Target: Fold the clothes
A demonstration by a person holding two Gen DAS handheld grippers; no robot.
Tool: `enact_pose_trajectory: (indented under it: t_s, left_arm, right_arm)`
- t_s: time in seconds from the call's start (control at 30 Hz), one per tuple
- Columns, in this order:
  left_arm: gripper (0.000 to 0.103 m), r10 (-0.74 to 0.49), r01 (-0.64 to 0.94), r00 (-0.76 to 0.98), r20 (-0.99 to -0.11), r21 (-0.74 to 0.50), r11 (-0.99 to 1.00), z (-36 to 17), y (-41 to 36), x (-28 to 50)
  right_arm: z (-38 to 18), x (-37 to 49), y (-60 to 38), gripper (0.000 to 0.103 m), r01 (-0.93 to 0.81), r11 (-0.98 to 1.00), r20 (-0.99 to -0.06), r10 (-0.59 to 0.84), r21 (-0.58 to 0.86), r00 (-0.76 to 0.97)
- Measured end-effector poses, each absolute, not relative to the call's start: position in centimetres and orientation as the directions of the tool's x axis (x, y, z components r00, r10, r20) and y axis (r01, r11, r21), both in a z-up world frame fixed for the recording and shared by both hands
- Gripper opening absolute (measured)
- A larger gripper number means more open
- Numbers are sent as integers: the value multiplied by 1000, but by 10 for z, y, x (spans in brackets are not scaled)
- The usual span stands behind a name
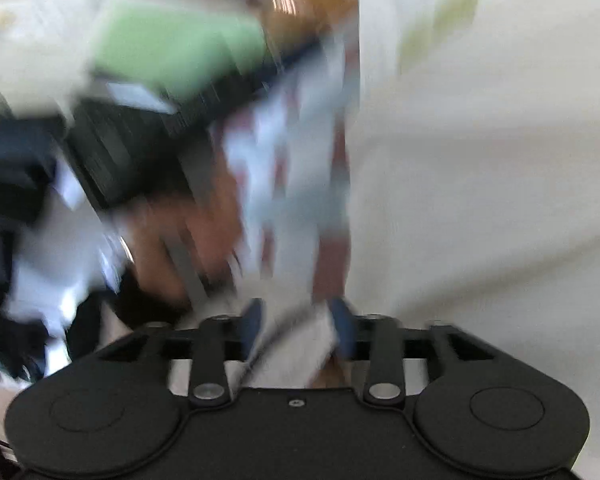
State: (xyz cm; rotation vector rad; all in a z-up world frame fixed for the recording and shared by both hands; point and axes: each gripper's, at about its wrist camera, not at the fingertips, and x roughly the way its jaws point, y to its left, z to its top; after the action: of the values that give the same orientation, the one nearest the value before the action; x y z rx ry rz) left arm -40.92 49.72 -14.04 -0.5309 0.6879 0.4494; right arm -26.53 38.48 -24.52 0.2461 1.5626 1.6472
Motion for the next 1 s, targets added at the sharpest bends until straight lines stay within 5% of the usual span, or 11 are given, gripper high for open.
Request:
enact_pose_trajectory:
  t_s: [0.07,0.17,0.23,0.43,0.63,0.67,0.7,0.73,0.9,1.0]
  left_arm:
    - [49,161,-507,662,-733,-279,816,-143,474,-387]
    - [51,65,-363,637,-769,-224,904,-148,432,-367]
    - [62,35,-224,587,-809,-121,967,-154,400,-355]
    - [60,31,-159,469,-883,-50,986,-179,391,-335]
    - [15,-68,-271,502,-862,-232,934,-184,427,-346]
    - [4,-84,-302,508,-857,-268,915,-186,435,-348]
    - [3,-107,-325,519,-848,-311,893,-186,442,-352]
    - [3,-125,-331,536,-835,-344,878,-185,446,-356]
    - [4,-195,-248,639,-744,-440,863,-166,441,-375]
    - [7,-154,-181,524,-838,-286,941,-174,411,-356]
  right_arm:
    - [-228,-224,365,55,-492,161,-425,761,855,-491]
    - [-215,-172,331,55,-629,398,-606,781,668,-150]
    - [-213,-151,310,56,-658,548,-692,720,516,57]
    - [-228,-101,270,56,-491,721,-720,651,489,239]
    - [-248,-100,305,60,-562,691,-696,669,454,260]
    - [-250,-101,308,52,-605,666,-687,681,436,255]
    - [-249,-103,307,17,-649,650,-682,681,395,268]
    - [-246,-106,299,6,-683,644,-678,674,344,294]
    - [-213,-123,262,6,-645,693,-599,677,321,429]
    - [-224,-120,250,12,-657,708,-672,621,259,404]
